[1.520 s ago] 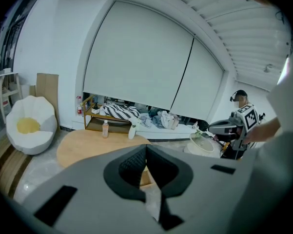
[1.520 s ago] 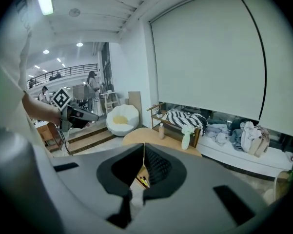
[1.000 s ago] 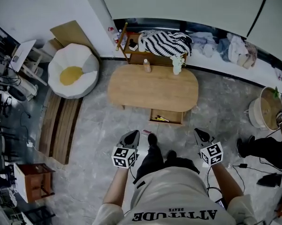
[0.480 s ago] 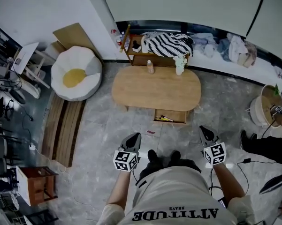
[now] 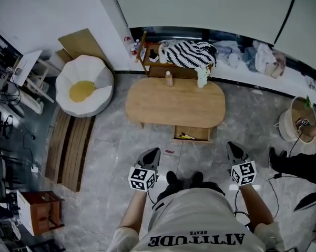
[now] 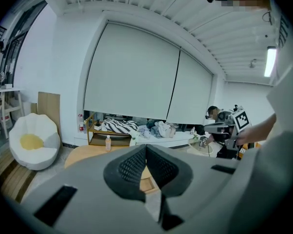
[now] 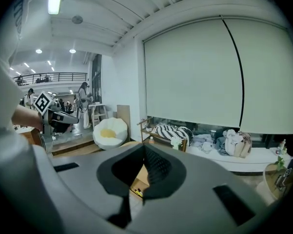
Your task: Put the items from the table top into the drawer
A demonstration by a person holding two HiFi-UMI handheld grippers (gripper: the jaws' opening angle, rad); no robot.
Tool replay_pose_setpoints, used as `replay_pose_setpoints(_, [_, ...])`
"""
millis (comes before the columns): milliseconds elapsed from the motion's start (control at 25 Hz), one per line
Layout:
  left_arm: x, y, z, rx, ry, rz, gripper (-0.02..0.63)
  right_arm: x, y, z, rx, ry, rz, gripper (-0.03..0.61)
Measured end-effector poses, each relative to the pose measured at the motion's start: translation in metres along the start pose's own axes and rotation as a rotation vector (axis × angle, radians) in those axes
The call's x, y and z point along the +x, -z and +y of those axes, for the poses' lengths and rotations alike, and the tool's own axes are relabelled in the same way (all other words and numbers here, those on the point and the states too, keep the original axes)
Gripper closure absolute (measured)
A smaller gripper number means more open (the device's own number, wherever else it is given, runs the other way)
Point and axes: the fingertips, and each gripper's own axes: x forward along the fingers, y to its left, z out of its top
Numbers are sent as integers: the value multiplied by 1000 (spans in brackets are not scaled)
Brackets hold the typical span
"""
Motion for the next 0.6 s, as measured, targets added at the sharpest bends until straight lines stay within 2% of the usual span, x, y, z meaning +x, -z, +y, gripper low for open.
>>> replay_pose_setpoints(600, [8, -11, 25, -12, 9, -9, 593, 9, -8, 6, -9, 11, 5, 560])
